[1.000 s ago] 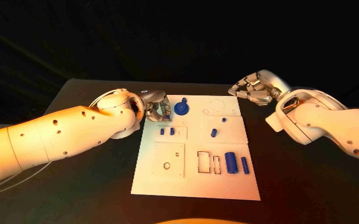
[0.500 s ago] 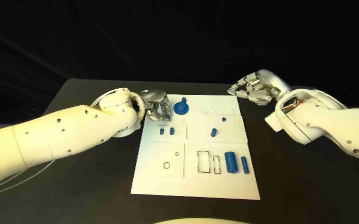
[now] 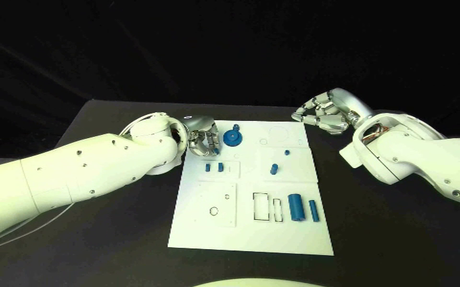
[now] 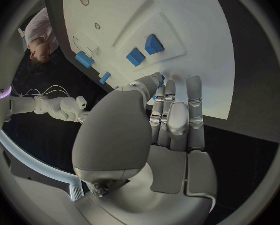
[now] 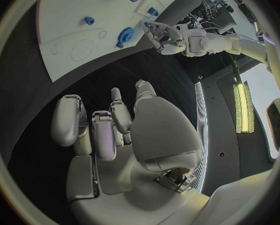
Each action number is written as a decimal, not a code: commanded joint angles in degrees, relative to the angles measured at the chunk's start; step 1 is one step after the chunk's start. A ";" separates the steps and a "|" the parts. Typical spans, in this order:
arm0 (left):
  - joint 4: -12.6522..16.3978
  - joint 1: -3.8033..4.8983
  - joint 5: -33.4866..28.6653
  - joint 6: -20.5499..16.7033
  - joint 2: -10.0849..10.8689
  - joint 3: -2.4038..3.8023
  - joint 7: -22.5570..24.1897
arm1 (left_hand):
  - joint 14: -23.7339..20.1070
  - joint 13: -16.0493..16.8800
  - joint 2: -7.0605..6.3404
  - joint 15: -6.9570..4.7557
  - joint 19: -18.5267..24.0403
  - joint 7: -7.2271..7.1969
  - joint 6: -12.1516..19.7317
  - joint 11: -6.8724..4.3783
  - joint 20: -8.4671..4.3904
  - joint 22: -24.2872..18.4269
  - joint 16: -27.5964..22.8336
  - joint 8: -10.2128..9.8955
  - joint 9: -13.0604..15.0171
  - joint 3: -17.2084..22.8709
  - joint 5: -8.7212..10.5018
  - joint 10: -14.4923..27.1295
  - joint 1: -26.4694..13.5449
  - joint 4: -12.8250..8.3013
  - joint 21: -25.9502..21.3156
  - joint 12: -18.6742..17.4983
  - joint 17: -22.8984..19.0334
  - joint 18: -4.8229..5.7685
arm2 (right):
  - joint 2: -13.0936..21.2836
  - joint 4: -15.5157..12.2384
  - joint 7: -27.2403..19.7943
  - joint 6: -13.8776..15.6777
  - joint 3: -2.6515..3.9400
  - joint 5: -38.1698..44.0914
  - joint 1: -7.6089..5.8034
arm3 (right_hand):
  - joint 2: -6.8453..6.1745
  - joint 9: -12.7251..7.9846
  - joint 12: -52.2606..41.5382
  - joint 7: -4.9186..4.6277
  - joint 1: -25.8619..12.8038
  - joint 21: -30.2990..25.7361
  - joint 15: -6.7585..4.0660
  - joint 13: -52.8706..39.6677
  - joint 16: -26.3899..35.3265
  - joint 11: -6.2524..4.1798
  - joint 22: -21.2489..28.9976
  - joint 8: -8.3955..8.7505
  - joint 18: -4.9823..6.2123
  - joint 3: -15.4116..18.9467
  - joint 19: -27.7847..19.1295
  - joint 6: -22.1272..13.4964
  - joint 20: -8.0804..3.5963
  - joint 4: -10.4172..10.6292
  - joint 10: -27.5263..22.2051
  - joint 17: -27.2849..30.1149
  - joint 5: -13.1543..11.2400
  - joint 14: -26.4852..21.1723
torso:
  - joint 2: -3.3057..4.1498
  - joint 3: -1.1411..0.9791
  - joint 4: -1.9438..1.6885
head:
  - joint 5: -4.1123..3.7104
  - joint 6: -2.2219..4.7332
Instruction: Assemble the parts on the task board
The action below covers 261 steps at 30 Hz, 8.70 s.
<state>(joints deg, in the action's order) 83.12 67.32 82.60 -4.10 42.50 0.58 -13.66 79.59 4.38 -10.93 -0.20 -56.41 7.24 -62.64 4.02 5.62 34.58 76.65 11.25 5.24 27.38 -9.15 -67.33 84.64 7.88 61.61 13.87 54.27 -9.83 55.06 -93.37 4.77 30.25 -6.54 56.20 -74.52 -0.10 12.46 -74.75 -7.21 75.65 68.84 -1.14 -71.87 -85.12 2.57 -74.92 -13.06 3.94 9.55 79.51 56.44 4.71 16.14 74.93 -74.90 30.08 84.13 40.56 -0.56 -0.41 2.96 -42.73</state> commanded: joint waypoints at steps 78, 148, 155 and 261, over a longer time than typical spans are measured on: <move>0.79 -0.01 -0.43 3.14 0.65 -0.08 -2.03 | -2.97 0.60 -3.56 2.36 1.07 3.51 8.23 2.64 1.72 -1.10 -2.23 -7.31 -1.39 -3.48 0.02 2.48 -2.93 0.56 -1.22 -4.66 -6.93 -0.69 | 0.20 0.98 -0.49 -0.71 0.01 0.43 0.03 | 0.58 0.54 31.05 -0.32 3.03 -24.33 -0.44 30.37 15.73 0.39 13.70 -0.46 4.92 0.42 -10.85 -1.39 0.17 -0.10 -18.13 12.72 -0.67 -1.66 | -0.10 0.05 -0.01 | -0.10 -0.06; 5.40 0.41 -73.78 -11.13 11.39 0.12 28.53 | -14.93 1.33 1.35 2.41 4.57 3.74 4.65 2.77 1.90 -5.19 -20.94 -3.66 -0.76 -3.29 -0.05 5.16 1.15 0.84 -7.66 -0.25 -32.84 -0.78 | -8.46 4.99 10.24 -19.37 -0.57 47.24 5.60 | -5.97 -2.24 65.35 -0.46 15.48 -3.46 0.33 62.83 6.31 1.19 -2.12 7.55 1.03 -19.78 0.50 7.55 0.43 -2.63 -6.82 1.62 -12.59 2.78 | -0.11 0.02 -0.04 | -4.57 -0.44; 5.49 0.42 -73.78 -11.14 11.46 0.13 28.25 | -14.88 1.32 1.35 2.43 4.51 3.80 4.75 2.82 1.90 -5.21 -20.97 -3.69 -0.79 -3.31 -0.05 5.28 1.15 0.75 -7.67 -0.24 -32.88 -0.78 | -8.95 5.24 10.36 -19.61 -0.57 47.26 5.87 | -6.13 -2.16 65.48 -0.34 15.01 -3.05 0.25 63.03 6.13 1.09 -2.47 7.58 0.96 -20.80 0.62 7.97 0.37 -2.77 -6.36 1.48 -12.62 2.81 | -0.14 0.04 -0.07 | -4.58 -0.58; 5.06 0.43 -73.75 -10.60 9.33 0.12 26.27 | -15.82 1.12 1.52 2.96 5.00 4.50 6.25 3.50 2.27 -5.76 -22.47 -4.04 -1.08 -3.44 -0.03 7.20 0.89 -0.31 -8.50 0.23 -33.72 -0.69 | -17.88 -4.10 8.56 -11.44 -0.47 46.02 14.89 | -7.95 -1.42 67.32 -0.26 9.89 2.29 0.18 64.13 5.20 0.97 -6.41 8.55 -0.02 -31.10 2.52 9.47 0.25 -7.14 -4.40 1.31 -12.71 2.82 | -0.18 0.16 -0.02 | 6.61 -4.88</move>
<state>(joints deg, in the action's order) 88.04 67.69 9.09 -15.62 51.91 0.67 12.47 64.23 5.60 -9.87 2.66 -51.71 11.63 -56.77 7.49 7.68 28.92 54.34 7.27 4.25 23.88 -9.15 -60.36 85.86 7.89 53.46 13.77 20.64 -9.80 37.12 -97.57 12.77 19.64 -6.91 101.12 -59.79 -8.02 10.94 -7.74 -7.35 85.94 71.33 -0.63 -7.65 -79.68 3.54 -74.91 -4.49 4.37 -21.14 81.77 65.48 4.91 9.02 70.17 -73.63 17.29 84.02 40.39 -0.38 -0.47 9.56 -47.63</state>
